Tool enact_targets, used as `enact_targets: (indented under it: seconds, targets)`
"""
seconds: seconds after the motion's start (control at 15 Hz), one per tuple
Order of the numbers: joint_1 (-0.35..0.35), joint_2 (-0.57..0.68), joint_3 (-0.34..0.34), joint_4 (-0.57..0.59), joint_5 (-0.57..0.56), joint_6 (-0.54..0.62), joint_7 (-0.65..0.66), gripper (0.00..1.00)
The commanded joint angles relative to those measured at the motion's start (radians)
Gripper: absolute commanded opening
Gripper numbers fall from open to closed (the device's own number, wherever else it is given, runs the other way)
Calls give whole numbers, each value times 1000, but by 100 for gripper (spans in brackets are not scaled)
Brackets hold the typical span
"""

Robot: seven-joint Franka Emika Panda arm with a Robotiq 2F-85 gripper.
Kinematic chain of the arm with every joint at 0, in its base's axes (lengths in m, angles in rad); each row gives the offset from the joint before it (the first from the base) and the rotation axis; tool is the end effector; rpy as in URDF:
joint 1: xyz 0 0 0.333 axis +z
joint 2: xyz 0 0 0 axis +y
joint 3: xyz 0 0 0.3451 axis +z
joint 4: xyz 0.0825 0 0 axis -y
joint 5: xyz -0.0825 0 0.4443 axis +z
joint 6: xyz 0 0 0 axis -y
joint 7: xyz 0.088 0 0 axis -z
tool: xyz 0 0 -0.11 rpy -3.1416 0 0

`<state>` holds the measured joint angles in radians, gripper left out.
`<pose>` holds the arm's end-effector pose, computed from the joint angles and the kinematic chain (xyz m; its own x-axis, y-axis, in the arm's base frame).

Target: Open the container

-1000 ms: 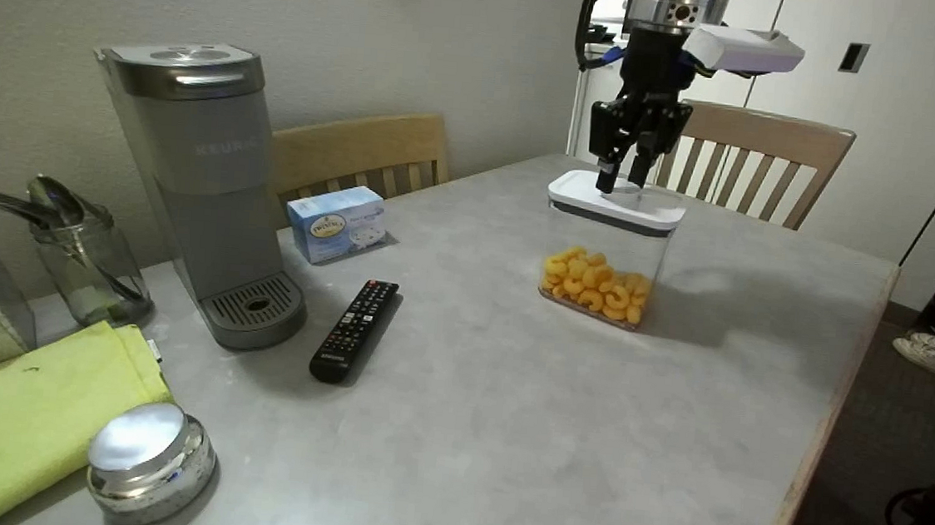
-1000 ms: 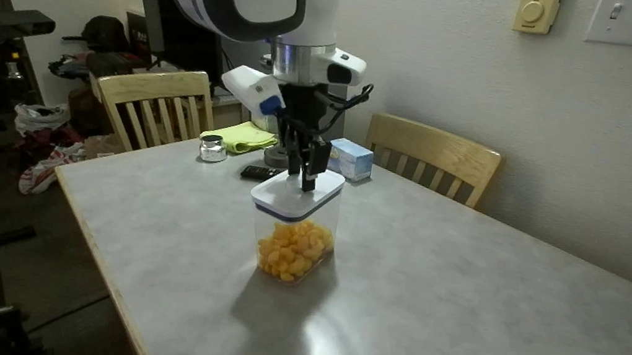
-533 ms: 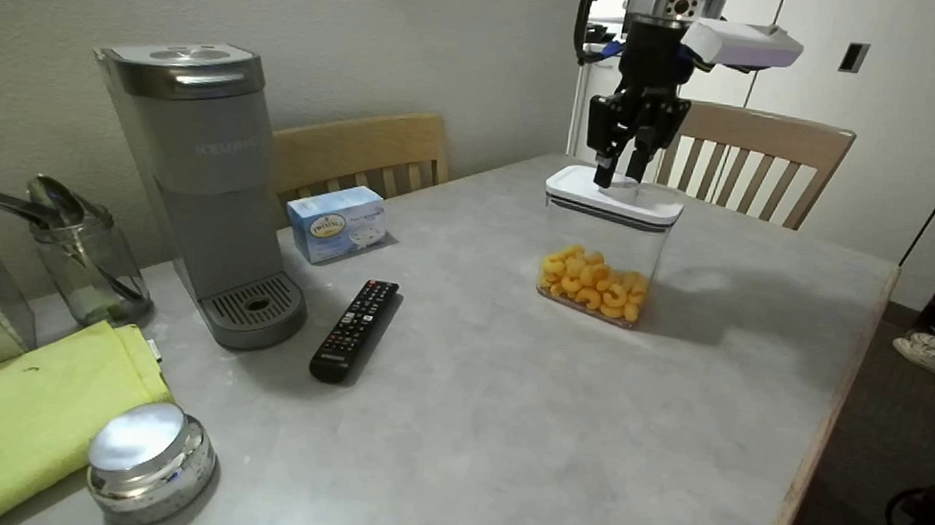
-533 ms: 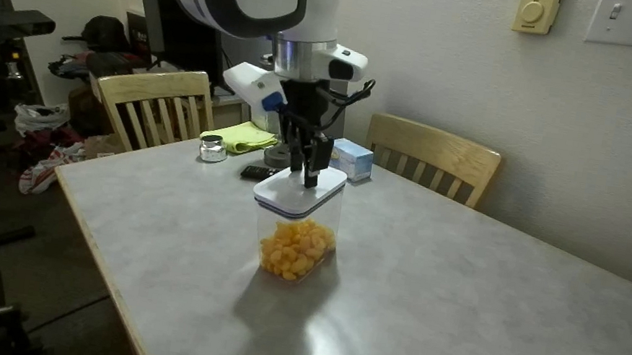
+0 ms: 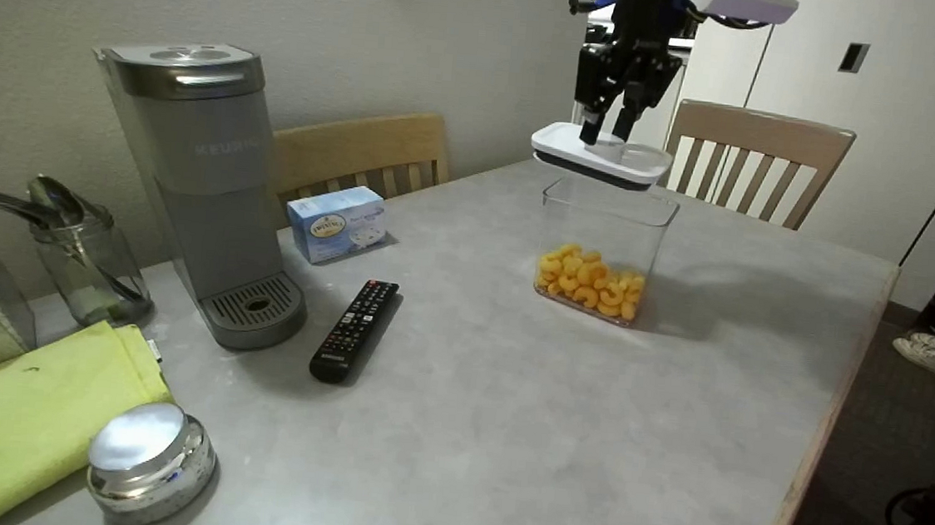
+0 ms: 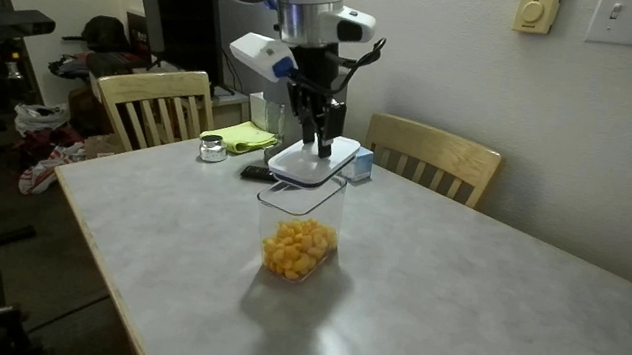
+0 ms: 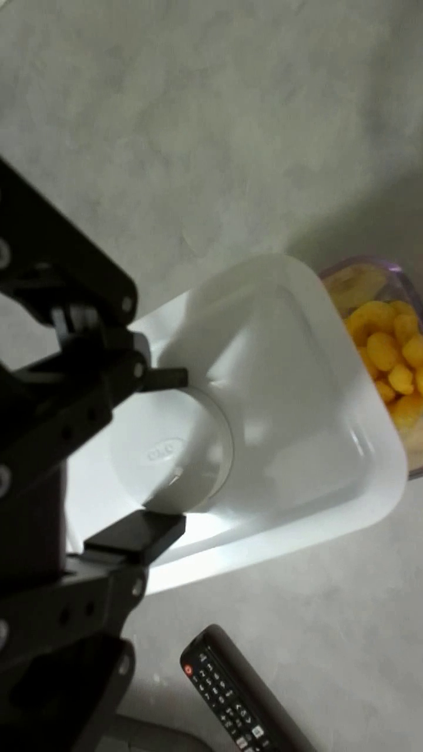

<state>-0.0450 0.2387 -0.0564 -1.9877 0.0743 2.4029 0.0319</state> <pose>0.6670 -0.0659 0.3508 0.9679 -0.1817 0.1735 -0.1754 -0.9832 -0.0511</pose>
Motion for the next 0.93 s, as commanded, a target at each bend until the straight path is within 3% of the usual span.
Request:
enact_targets:
  seconds: [0.0,0.87]
  targets:
    - [1,-20,6,15,-11,-13,-1,29]
    - [-34,-22,-58,22,-128,9,-16,29]
